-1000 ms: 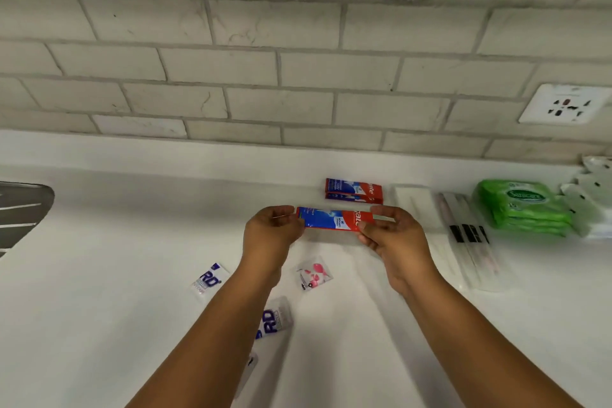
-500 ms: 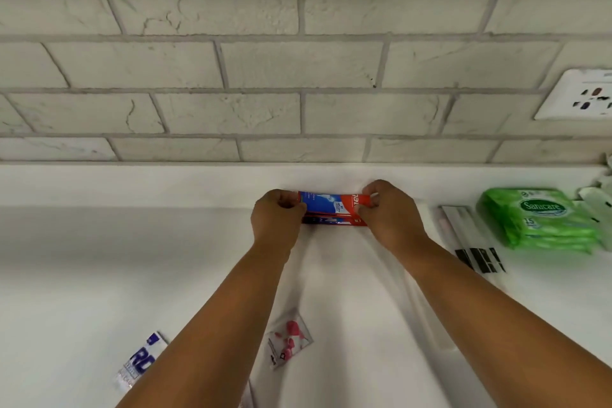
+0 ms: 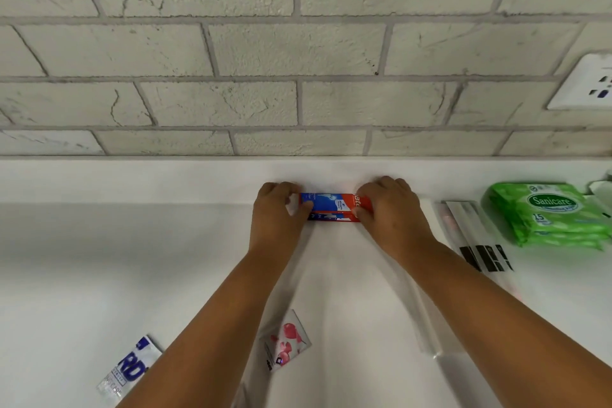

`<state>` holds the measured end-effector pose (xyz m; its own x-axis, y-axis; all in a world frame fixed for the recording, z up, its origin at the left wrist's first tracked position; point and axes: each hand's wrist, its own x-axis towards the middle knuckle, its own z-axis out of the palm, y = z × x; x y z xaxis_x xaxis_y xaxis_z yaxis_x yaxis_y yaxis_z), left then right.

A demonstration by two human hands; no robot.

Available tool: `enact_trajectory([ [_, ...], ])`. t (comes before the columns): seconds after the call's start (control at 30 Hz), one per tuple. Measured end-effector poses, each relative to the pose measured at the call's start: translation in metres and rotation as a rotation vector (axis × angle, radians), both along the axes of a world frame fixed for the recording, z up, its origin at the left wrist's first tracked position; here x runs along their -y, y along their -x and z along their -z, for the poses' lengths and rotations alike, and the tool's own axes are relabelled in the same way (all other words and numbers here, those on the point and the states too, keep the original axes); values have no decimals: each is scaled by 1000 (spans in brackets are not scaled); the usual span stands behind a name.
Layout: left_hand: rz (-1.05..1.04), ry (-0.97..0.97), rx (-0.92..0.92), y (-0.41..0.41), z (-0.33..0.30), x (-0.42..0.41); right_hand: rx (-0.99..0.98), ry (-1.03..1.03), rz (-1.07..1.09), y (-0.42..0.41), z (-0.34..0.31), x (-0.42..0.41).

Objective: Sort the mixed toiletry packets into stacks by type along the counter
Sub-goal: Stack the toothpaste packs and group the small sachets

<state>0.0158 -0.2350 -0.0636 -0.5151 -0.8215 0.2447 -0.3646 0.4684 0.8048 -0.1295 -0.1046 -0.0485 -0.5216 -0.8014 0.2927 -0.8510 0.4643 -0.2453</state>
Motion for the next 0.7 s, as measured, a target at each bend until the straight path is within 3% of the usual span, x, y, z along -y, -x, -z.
enact_trajectory([
  [0.07,138,184,71,-4,4,2,22,-18,-101,2,1,-2],
  [0.13,214,247,162,-5,8,2,21,-49,-157,1,2,-3],
  [0.4,199,122,155,-2,13,-1,45,-81,-169,-2,6,-1],
  [0.7,172,176,89,-14,3,-3,24,-44,-132,-15,-2,-4],
])
